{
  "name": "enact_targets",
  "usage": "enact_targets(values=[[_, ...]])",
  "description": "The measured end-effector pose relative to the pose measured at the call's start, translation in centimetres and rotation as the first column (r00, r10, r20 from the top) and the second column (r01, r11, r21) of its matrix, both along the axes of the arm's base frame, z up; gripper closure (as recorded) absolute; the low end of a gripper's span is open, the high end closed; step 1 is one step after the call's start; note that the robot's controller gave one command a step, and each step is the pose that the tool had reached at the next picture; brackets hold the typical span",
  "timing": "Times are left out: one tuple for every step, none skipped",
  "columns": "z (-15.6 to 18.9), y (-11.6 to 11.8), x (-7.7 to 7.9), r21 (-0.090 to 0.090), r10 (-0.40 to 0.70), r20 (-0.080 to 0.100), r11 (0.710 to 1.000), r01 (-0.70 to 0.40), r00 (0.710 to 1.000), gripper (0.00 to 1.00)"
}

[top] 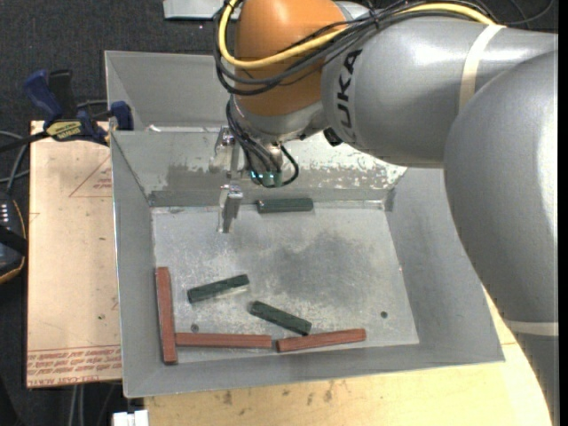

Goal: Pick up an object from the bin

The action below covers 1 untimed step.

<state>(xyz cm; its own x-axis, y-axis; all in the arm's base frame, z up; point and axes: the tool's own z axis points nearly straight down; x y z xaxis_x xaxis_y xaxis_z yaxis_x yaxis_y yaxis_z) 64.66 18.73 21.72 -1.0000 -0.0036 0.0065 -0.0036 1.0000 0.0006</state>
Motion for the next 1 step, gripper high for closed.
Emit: enact_targets(values=[[0.51, -0.08, 0.18, 0.001, -0.003, 0.008, 1.0, 0.003, 1.0, 0.0]])
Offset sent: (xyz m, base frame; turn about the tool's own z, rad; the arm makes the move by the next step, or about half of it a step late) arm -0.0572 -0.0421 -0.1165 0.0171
